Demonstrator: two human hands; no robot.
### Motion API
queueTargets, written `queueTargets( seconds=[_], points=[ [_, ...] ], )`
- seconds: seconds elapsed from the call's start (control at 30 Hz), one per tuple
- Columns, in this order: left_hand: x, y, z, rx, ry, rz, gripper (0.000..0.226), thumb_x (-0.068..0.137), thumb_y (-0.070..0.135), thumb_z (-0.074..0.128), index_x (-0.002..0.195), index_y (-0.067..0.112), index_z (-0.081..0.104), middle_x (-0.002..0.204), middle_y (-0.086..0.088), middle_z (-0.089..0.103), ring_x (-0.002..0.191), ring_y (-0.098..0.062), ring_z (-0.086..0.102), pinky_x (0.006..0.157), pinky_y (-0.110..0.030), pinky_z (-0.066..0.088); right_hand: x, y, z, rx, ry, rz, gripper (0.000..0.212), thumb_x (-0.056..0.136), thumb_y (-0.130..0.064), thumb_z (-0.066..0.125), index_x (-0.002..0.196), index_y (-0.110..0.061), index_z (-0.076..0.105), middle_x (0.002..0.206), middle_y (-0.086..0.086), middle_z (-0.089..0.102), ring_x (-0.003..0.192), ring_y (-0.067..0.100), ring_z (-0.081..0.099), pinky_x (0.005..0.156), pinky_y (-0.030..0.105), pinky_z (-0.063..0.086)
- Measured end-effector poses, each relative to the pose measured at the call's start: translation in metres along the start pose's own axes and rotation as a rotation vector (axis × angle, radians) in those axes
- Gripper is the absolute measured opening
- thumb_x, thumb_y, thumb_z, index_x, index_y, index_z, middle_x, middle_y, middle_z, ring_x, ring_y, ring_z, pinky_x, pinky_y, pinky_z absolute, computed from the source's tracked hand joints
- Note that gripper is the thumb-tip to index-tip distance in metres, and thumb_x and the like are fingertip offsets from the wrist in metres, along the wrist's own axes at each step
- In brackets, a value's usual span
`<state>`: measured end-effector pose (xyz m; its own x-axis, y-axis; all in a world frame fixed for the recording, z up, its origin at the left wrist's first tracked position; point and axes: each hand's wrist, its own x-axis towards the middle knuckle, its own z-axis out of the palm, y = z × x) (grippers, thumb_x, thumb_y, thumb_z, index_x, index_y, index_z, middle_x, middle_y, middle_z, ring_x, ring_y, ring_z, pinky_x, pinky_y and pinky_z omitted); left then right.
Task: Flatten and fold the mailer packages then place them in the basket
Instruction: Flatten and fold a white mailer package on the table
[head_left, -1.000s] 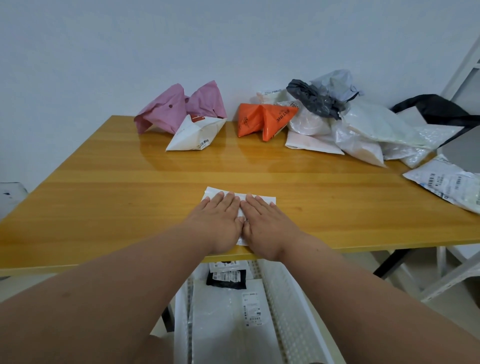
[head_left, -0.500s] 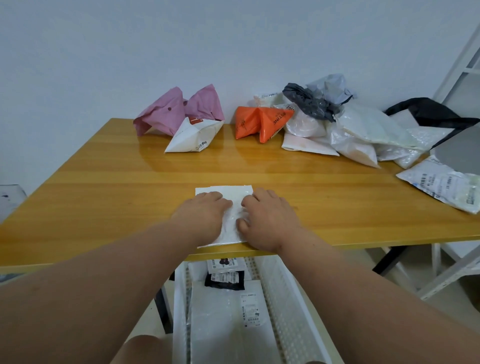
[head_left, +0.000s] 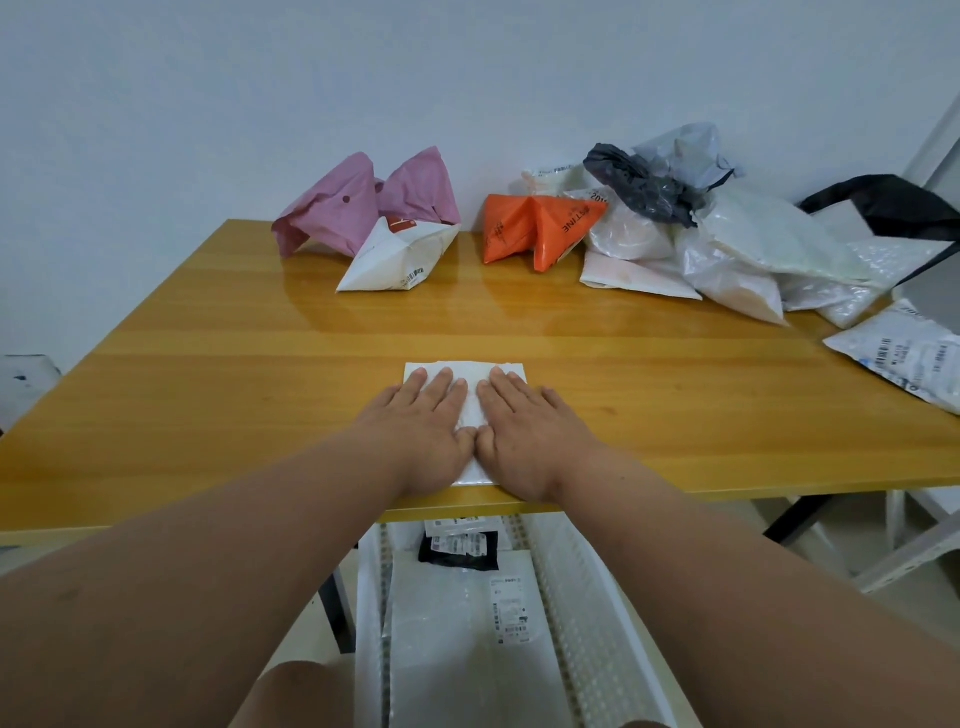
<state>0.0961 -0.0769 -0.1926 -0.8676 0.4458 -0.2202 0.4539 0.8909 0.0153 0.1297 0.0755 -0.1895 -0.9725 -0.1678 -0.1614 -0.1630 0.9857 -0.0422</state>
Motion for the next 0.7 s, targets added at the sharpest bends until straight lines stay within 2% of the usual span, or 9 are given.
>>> queueTargets(
  seconds=[0.3,0.57,0.63,0.7],
  points=[
    [-0.001,0.003,-0.004,0.042,-0.027,-0.041,0.061,0.101,0.049,0.006,0.155,0.027,-0.01,0.163,0.007,-0.016,0.15,-0.016,-0.013,0.12,-0.049,-0.001,0.003,-0.001,-0.002,0.022,-0.019,0.022,0.061,0.103,-0.04,0.015,0.157,-0.016,0.002,0.165,0.0,-0.007,0.151,0.013,-0.007,0.121,0.05,-0.002],
    [0.0,0.002,-0.006,0.033,-0.048,-0.029,0.062,0.101,0.05,0.006,0.155,0.026,-0.01,0.163,0.006,-0.017,0.15,-0.018,-0.015,0.119,-0.052,-0.003,0.009,-0.002,-0.015,0.044,-0.036,0.032,0.063,0.099,-0.044,0.027,0.156,-0.02,0.014,0.165,-0.002,0.005,0.151,0.015,0.005,0.12,0.053,0.002],
    [0.001,0.001,-0.008,0.037,-0.062,-0.027,0.062,0.101,0.051,0.006,0.155,0.026,-0.01,0.163,0.006,-0.016,0.15,-0.018,-0.014,0.119,-0.052,-0.003,0.01,-0.002,-0.016,0.068,-0.03,0.042,0.061,0.098,-0.043,0.031,0.154,-0.021,0.022,0.164,-0.001,0.012,0.15,0.017,0.011,0.12,0.052,0.006],
    [0.004,-0.001,-0.012,0.044,-0.064,-0.009,0.062,0.101,0.052,0.009,0.156,0.027,-0.004,0.164,0.006,-0.011,0.151,-0.019,-0.008,0.119,-0.053,0.0,0.014,-0.002,-0.016,0.088,0.035,0.051,0.049,0.097,-0.038,0.034,0.141,-0.02,0.044,0.153,0.002,0.035,0.142,0.023,0.031,0.116,0.048,0.021]
  ],
)
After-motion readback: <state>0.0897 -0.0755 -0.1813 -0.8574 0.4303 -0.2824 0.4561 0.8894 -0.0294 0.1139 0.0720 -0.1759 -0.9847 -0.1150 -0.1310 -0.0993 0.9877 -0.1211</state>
